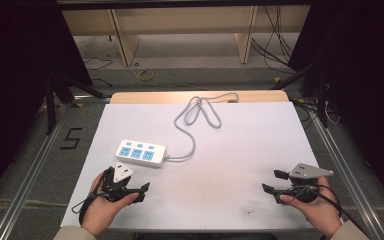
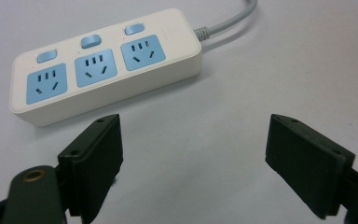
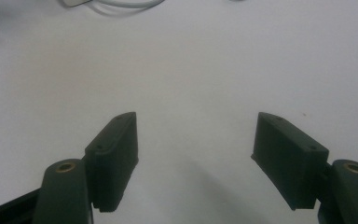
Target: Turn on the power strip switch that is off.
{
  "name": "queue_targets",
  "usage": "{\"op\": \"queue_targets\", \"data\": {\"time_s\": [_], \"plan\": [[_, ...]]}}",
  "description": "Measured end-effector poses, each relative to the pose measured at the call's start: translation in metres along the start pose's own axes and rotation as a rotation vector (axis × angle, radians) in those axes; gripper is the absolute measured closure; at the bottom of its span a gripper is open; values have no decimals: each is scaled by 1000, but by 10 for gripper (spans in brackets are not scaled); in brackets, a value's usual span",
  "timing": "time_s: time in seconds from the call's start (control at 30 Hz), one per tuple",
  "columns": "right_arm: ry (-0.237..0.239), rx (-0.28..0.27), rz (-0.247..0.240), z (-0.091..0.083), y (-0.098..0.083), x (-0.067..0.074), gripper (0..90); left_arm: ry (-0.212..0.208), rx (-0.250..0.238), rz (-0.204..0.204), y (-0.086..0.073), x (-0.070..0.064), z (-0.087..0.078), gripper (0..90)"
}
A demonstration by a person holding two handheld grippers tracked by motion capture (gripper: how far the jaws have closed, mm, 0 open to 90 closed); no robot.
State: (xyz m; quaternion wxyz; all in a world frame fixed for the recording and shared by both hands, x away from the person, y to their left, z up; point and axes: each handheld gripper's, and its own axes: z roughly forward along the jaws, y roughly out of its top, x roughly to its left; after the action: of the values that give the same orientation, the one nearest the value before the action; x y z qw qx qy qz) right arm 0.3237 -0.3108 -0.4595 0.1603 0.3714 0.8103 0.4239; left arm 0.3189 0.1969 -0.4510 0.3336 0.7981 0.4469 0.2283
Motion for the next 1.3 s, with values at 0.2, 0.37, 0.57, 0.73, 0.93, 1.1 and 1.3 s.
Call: {"op": "queue_targets", "data": {"time_s": [0.2,0.37,0.57,0.73,0.93,1.1,1.3], "plan": [[-1,-2,2,-1,-1,0,312,17,-8,-17,2,2,-2,281],[-3,-3,0,-2,0,0,312,50,-16,-25,3,6,-6,520],[-1,-2,-2,-1,0,0,312,58,-6,-12,6,9,-8,771],[-1,1,-3,-1,0,0,312,64,9,11,9,11,-8,895],[1,4,-3,0,0,1,312,70,24,-12,14,13,-6,898],[1,5,-3,0,0,1,312,69,24,-45,16,16,-2,898],[1,7,-5,1,0,2,312,79,22,-56,20,22,1,899]]}}
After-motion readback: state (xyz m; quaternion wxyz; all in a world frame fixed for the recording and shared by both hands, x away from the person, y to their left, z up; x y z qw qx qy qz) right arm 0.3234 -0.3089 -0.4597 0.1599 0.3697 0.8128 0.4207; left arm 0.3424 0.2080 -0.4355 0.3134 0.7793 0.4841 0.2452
